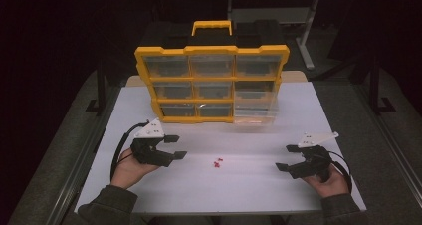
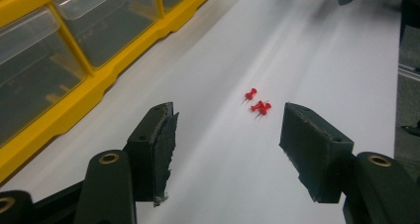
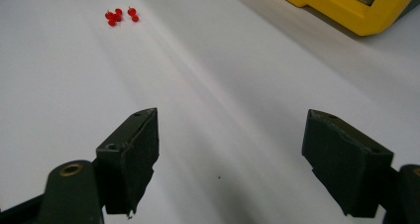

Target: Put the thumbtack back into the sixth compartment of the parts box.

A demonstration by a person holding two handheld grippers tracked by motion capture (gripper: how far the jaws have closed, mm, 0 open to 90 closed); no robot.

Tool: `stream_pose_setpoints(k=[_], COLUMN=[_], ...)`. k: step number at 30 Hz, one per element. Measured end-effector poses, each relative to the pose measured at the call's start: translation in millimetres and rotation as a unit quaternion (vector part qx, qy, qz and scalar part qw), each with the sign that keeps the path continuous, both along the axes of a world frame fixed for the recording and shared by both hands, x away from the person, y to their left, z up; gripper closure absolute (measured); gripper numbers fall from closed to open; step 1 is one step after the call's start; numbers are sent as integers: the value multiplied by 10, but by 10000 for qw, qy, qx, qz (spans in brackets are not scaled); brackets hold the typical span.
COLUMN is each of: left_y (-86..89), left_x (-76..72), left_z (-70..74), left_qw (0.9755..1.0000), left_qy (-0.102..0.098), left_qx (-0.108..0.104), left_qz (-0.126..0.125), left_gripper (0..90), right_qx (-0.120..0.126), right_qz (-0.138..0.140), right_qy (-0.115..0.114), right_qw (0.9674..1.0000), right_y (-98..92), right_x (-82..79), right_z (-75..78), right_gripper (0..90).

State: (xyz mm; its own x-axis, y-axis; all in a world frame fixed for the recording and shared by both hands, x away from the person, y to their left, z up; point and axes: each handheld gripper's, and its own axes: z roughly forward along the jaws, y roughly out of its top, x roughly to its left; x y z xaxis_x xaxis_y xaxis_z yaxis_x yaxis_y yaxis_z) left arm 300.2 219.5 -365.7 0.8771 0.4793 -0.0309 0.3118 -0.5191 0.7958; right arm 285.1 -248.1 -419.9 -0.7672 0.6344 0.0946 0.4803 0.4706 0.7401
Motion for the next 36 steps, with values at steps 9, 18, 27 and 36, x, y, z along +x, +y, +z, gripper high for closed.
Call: stream_pose_setpoints(k=[9, 18, 27, 36], left_y=[106, 213, 293, 277], left_x=[-96, -195, -300, -295], left_z=[-125, -245, -322, -384], left_qw=[9999, 9997, 9991, 9989], left_qy=[-41, -30, -47, -16], left_qx=[3, 107, 128, 202], left_qz=[111, 237, 397, 420], left_gripper=[366, 346, 343, 332], right_qx=[-46, -110, -78, -207], right_qz=[36, 162, 479, 904], right_qy=[31, 15, -85, 5], right_qw=[10000, 9998, 9988, 9957], right_y=[30, 86, 306, 690], right_x=[-15, -21, -37, 46], right_z=[11, 43, 159, 196], right_gripper=[217, 222, 242, 305])
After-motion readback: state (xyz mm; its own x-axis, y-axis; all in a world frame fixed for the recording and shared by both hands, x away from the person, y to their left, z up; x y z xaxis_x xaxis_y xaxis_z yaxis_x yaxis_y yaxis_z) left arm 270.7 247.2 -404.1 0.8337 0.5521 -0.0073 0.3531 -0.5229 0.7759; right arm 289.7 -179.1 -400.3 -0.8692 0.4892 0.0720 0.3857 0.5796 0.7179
